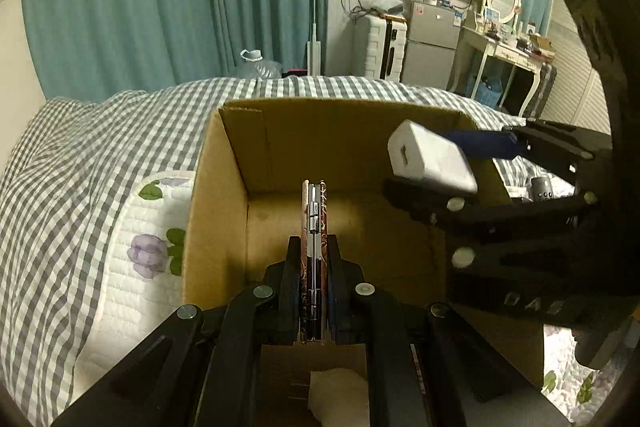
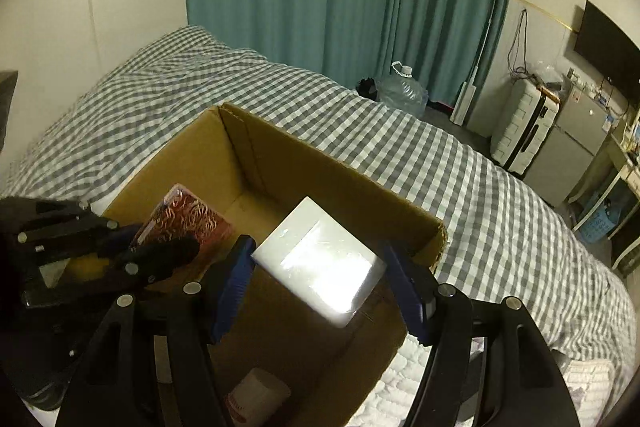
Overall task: Organize rigid objects
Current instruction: 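Drop the pink card and white charger into the box, opening both tools, then grasp the light-blue earbud case with the left tool while the right tool grasps the black remote, then carry the earbud case and remote over the box and release both inside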
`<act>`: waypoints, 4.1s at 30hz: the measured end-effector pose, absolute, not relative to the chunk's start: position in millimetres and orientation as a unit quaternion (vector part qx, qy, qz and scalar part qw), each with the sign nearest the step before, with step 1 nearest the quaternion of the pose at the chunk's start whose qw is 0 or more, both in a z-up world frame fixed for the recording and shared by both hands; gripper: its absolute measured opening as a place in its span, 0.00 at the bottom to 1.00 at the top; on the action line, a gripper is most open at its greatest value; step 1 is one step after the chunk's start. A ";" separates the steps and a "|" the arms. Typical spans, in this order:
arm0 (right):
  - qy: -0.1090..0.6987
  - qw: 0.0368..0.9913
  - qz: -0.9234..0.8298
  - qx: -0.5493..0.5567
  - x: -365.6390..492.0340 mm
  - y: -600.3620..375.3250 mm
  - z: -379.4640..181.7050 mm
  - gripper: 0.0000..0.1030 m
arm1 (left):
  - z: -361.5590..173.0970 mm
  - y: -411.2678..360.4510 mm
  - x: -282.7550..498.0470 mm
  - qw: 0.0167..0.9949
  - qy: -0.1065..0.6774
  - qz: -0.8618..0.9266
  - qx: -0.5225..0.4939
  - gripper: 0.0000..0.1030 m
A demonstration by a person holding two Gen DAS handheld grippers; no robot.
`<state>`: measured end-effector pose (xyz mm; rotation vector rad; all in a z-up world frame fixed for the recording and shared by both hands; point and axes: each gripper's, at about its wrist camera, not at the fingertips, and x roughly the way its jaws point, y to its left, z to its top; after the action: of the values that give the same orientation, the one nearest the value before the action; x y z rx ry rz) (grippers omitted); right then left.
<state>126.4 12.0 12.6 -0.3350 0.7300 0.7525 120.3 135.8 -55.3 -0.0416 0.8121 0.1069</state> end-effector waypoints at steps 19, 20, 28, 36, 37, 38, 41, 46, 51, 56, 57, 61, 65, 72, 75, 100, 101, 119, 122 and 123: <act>0.266 0.927 0.244 -0.107 94.8 -154.6 114.4 0.94 | 16.4 36.1 90.2 0.941 0.335 0.055 0.005 0.63; 0.269 0.928 0.233 -0.107 94.7 -169.6 113.4 0.94 | 17.4 24.1 91.9 0.941 0.335 0.049 0.006 0.63; 0.324 0.924 0.171 -0.113 109.3 -240.7 68.0 0.99 | -8.2 -54.8 110.5 0.932 0.361 0.030 0.009 0.64; 0.387 0.905 0.162 -0.068 128.9 -280.6 5.2 0.99 | -77.2 -96.6 138.8 0.902 0.430 0.026 0.019 0.64; 0.394 0.902 0.161 -0.066 131.1 -283.0 -1.4 0.99 | -87.5 -100.0 142.8 0.898 0.438 0.028 0.022 0.64; 0.402 0.899 0.161 -0.066 134.5 -285.0 -9.0 0.99 | -98.0 -102.6 147.3 0.894 0.446 0.032 0.028 0.64; 0.424 0.888 0.163 -0.068 142.9 -286.4 -26.7 0.99 | -122.1 -102.8 157.7 0.887 0.458 0.036 0.034 0.64; 0.438 0.876 0.180 -0.091 149.6 -272.9 -48.7 0.93 | -153.7 -103.1 172.3 0.879 0.474 0.028 0.040 0.64; 0.450 0.865 0.193 -0.108 157.1 -259.3 -65.3 0.81 | -173.4 -98.6 180.4 0.879 0.475 0.015 0.017 0.64; 0.465 0.859 0.187 -0.105 169.2 -252.8 -77.8 0.71 | -173.8 -98.1 182.5 0.885 0.465 0.006 0.010 0.62; 0.469 0.857 0.185 -0.106 170.9 -251.9 -80.6 0.69 | -173.4 -98.5 181.7 0.886 0.463 0.003 0.012 0.61; 0.485 0.846 0.193 -0.106 175.4 -247.4 -90.3 0.54 | -170.3 -93.0 176.6 0.887 0.461 -0.008 0.003 0.52; 0.486 0.845 0.200 -0.101 176.6 -243.9 -92.3 0.54 | -164.9 -85.9 166.0 0.886 0.464 -0.003 0.001 0.52; 0.494 0.842 0.208 -0.052 188.3 -250.9 -97.1 0.51 | -151.0 -85.5 157.2 0.891 0.455 0.009 0.005 0.52; 0.486 0.850 0.196 -0.057 185.8 -253.9 -93.3 0.31 | -144.6 -84.2 154.2 0.893 0.449 0.017 0.007 0.52; 0.456 0.863 0.188 -0.107 104.5 -235.2 -56.0 0.16 | -82.3 -60.5 109.0 0.914 0.405 0.012 -0.014 0.52; 0.466 0.857 0.188 -0.116 103.5 -229.2 -62.9 0.16 | -81.9 -60.4 107.6 0.914 0.405 0.009 -0.014 0.52; 0.518 0.823 0.226 -0.055 124.2 -216.9 -101.0 0.21 | -90.7 -62.9 109.1 0.912 0.411 0.002 -0.003 0.52; 0.497 0.834 0.229 -0.061 116.2 -217.5 -88.3 0.18 | -88.8 -64.6 108.2 0.912 0.410 0.002 -0.001 0.52; 0.491 0.838 0.231 -0.065 112.8 -217.3 -83.5 0.18 | -87.0 -65.7 107.1 0.913 0.409 0.001 0.000 0.52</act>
<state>112.8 -217.3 -83.5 -0.1365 1.0384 0.4895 107.1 -65.7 -87.0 0.0001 0.8421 0.0022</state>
